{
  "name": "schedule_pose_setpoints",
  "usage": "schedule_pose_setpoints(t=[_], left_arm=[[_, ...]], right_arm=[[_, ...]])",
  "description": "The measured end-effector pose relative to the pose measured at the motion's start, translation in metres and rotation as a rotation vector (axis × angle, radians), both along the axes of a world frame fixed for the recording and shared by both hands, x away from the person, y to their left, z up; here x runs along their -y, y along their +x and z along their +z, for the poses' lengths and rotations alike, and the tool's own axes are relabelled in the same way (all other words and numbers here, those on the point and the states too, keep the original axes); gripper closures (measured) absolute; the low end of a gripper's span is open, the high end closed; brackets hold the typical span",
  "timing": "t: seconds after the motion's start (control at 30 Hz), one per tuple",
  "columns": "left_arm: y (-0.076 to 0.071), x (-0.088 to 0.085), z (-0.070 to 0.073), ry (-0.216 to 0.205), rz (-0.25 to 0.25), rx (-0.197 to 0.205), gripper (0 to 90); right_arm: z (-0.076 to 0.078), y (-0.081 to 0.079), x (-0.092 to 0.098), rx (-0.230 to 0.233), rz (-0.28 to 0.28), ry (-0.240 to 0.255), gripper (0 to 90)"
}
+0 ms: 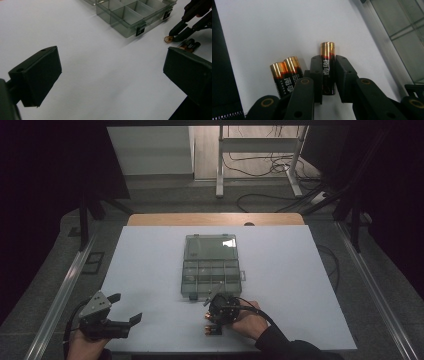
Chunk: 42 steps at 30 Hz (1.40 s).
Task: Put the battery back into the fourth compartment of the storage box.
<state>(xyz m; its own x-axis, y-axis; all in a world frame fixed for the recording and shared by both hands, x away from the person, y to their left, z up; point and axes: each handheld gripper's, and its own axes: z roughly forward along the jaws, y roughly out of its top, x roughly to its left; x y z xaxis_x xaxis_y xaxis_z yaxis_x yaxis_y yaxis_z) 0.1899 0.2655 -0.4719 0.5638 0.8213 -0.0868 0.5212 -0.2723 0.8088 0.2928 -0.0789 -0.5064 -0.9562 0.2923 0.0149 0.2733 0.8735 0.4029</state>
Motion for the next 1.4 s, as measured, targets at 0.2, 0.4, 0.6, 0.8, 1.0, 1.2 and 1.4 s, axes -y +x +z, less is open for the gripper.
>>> schedule_pose_setpoints(t=[0.2, 0.4, 0.6, 0.8, 1.0, 1.2, 1.4], left_arm=[[0.000, 0.000, 0.000, -0.002, 0.000, -0.001, 2.4], [0.000, 0.000, 0.000, -0.002, 0.001, -0.002, 2.5], [0.000, -0.001, 0.000, -0.007, 0.003, -0.002, 2.5], [0.000, -0.001, 0.000, -0.009, 0.003, -0.003, 2.5], [0.001, -0.001, 0.000, -0.011, 0.003, -0.004, 2.5], [0.001, -0.001, 0.000, -0.010, 0.003, -0.004, 2.7], [0.000, -0.001, 0.000, -0.012, 0.004, -0.003, 2.7]], right_arm=[[0.007, 0.000, 0.002, 0.013, -0.010, 0.035, 76.2], [0.012, 0.002, 0.005, 0.010, -0.038, 0.049, 76.2], [0.019, 0.004, 0.010, 0.009, -0.053, 0.079, 76.2], [0.026, 0.007, 0.016, 0.007, -0.078, 0.116, 76.2], [0.033, 0.010, 0.023, 0.019, -0.098, 0.150, 76.2], [0.038, 0.013, 0.028, 0.015, -0.131, 0.161, 76.2], [0.043, 0.017, 0.035, 0.030, -0.146, 0.187, 76.2]])
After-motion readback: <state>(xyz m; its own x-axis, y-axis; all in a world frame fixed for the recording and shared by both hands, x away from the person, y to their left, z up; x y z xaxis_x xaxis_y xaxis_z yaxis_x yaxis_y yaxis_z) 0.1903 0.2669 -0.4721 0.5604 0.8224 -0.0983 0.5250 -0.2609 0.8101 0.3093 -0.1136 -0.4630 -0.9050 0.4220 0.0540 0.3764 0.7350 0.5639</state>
